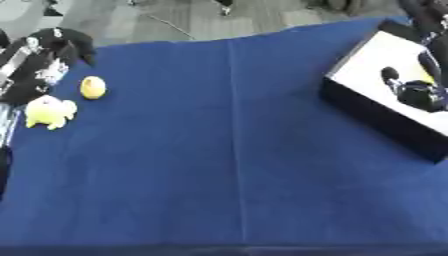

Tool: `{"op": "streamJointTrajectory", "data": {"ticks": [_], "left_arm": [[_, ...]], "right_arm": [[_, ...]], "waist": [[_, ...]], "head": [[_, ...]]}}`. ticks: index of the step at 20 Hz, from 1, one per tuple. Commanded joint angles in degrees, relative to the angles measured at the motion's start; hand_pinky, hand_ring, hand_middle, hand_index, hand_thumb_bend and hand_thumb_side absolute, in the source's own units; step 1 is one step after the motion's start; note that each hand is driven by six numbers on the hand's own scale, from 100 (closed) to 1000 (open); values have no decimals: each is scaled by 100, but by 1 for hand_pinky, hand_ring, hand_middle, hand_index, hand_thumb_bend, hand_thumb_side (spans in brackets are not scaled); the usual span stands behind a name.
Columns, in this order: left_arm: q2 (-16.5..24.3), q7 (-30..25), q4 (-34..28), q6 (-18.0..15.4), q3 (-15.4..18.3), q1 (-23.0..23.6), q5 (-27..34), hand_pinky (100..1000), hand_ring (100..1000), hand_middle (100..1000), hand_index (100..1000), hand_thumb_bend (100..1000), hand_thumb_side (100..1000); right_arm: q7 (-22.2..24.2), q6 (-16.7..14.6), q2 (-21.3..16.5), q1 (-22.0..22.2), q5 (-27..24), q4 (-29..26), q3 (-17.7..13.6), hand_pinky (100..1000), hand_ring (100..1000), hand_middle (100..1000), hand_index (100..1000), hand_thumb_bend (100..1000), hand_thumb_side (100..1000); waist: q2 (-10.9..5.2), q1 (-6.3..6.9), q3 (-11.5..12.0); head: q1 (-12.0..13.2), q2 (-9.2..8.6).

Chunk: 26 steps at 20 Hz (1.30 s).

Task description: Pick up the objects with one hand, pass them to the other hand, and then place them into the box on the other side of the table.

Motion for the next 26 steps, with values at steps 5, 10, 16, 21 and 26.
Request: {"op": "streamJointTrajectory", "data": {"ticks": [5,10,16,21,26], "left_arm": [[1186,366,961,-361,60,-293,-648,727,636,656,809,100,254],[1884,333,1701,-630,-269,-615,-1103,787,712,717,844,501,333],[2276,420,2532,-430,-907,-975,-1615,817,749,739,852,729,492],[2181,836,3260,-121,-1383,-1221,-2063,815,747,734,846,759,520],[2032,1295,3959,113,-1683,-1392,-2522,813,746,732,842,789,540]], "right_arm": [[25,-653,574,-171,303,-223,756,847,840,869,992,298,100],[57,-1108,710,-108,119,-223,799,835,844,864,992,178,100],[105,-1550,778,-83,-116,-223,639,828,846,862,992,100,100],[90,-1596,845,-93,-211,-223,595,823,847,861,993,100,100],[65,-1594,894,-104,-259,-223,598,819,849,860,994,100,100]], "waist": [[-102,-2,-92],[-106,10,-148],[-74,-18,-252],[-11,-47,-315],[34,-75,-356]], "head": [[496,-15],[749,-15],[874,-15],[895,-15],[906,-15]]}}
